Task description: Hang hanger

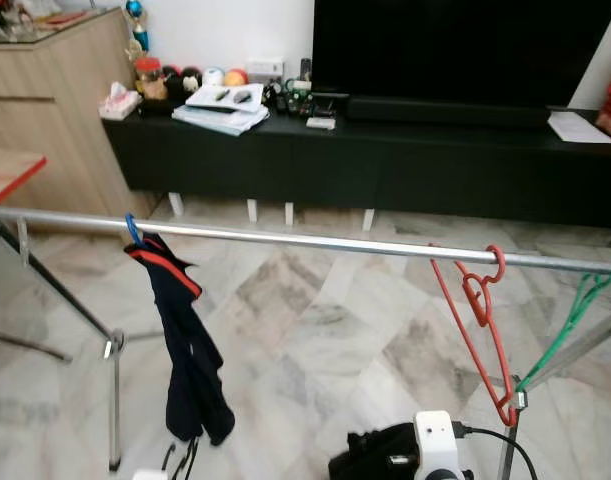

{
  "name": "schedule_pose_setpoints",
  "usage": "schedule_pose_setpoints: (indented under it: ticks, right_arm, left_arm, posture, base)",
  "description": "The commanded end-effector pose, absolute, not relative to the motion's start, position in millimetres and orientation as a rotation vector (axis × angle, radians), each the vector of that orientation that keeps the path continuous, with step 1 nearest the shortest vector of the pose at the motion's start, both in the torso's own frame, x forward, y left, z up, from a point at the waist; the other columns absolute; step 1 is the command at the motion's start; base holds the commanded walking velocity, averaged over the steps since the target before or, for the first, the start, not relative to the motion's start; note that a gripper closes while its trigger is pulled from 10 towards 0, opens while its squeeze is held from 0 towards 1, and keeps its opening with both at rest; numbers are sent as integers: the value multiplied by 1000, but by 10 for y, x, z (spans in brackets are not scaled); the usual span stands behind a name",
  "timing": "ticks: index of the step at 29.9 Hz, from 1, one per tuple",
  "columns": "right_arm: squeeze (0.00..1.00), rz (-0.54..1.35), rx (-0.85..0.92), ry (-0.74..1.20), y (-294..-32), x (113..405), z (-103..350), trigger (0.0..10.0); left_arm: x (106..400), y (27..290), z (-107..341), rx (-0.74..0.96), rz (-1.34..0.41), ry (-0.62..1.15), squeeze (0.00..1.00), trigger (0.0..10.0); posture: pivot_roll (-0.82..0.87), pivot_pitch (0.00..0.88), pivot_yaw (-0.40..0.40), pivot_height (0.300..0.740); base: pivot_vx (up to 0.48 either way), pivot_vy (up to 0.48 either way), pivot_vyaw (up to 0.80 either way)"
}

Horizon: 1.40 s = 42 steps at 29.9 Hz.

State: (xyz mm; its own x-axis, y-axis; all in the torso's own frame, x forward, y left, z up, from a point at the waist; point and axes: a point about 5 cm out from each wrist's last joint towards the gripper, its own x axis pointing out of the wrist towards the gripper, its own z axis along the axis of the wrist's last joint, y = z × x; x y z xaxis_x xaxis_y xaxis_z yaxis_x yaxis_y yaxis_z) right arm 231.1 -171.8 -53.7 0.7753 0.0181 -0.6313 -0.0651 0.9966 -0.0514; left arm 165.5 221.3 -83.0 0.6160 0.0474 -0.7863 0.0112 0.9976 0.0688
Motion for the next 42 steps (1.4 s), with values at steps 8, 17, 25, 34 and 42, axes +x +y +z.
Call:
schedule_pose_setpoints:
  ticks: [8, 17, 25, 34, 42]
  right_arm:
    - [0, 50, -60, 671, -1664, 2345, -518, 10000]
    - [0, 46, -56, 667, -1653, 2355, -511, 10000]
    - [0, 30, -59, 665, -1696, 2363, -504, 10000]
    - [0, 11, -54, 656, -1726, 2381, -488, 10000]
    - [0, -3, -33, 639, -1734, 2399, -470, 10000]
  left_arm:
    - [1610, 2291, -836, 102, 22, 933, 0, 10000]
    - [1571, 2304, -850, 105, 16, 948, 0, 10000]
    - [1528, 2296, -867, 99, 13, 954, 0, 10000]
    - [1465, 2306, -887, 96, 14, 965, 0, 10000]
    - [1439, 2307, -897, 91, 18, 971, 0, 10000]
  posture:
    - [40, 43, 18, 740]
    - [41, 43, 21, 740]
    - [41, 50, 18, 740]
    - [41, 55, 16, 740]
    - [40, 58, 16, 740]
  base:
    - [0, 200, 0]
    - [0, 0, 0]
    - [0, 0, 0]
    - [0, 0, 0]
    - [-30, 0, 0]
